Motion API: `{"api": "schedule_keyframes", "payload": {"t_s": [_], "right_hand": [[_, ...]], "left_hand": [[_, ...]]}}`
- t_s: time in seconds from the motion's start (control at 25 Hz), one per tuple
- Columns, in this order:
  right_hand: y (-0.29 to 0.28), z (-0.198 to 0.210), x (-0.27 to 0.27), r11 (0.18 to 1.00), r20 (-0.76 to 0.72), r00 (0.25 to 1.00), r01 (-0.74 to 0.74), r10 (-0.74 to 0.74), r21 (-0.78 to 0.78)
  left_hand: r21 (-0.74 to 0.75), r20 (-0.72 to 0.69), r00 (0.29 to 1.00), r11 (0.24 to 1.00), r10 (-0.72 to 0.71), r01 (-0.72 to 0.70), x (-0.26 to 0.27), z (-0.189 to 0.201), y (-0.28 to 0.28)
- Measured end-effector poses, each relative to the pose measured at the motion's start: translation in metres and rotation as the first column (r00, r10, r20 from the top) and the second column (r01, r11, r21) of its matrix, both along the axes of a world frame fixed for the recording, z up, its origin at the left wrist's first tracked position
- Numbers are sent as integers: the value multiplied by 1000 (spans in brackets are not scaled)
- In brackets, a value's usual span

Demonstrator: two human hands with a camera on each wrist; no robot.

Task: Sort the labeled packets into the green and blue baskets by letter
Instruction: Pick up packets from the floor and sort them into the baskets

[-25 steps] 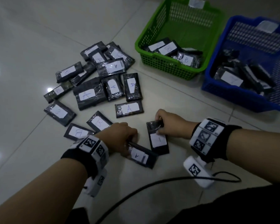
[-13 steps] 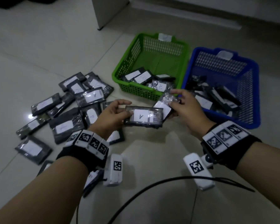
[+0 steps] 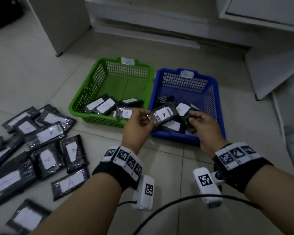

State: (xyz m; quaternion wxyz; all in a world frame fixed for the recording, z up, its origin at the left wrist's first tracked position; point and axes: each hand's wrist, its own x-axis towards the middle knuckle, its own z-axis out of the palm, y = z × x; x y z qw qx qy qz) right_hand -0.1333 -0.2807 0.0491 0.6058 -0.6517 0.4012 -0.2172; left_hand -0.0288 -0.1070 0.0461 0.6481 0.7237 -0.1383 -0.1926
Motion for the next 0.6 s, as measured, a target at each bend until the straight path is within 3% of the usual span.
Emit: {"api": "schedule_keyframes", "payload": {"t_s": [0.16, 0.28, 0.44, 0.52, 0.6], "right_hand": [[3, -8, 0, 978, -189, 975, -148, 119, -146], [16, -9, 0, 912, -332, 940, -201, 78, -357], [61, 14, 11, 853, -399, 910, -292, 109, -432], [92, 31, 25, 772, -436, 867, -443, 241, -456], [127, 43, 43, 632, -493, 758, -640, 427, -437]], "left_hand": [[392, 233, 942, 910, -242, 137, 6, -4, 1], [506, 254, 891, 837, -376, 209, 24, 8, 13], [649, 289, 785, 715, -547, 259, 58, 54, 62], [747, 280, 703, 608, -654, 268, 77, 78, 104], [819, 249, 666, 520, -704, 244, 92, 94, 156]]}}
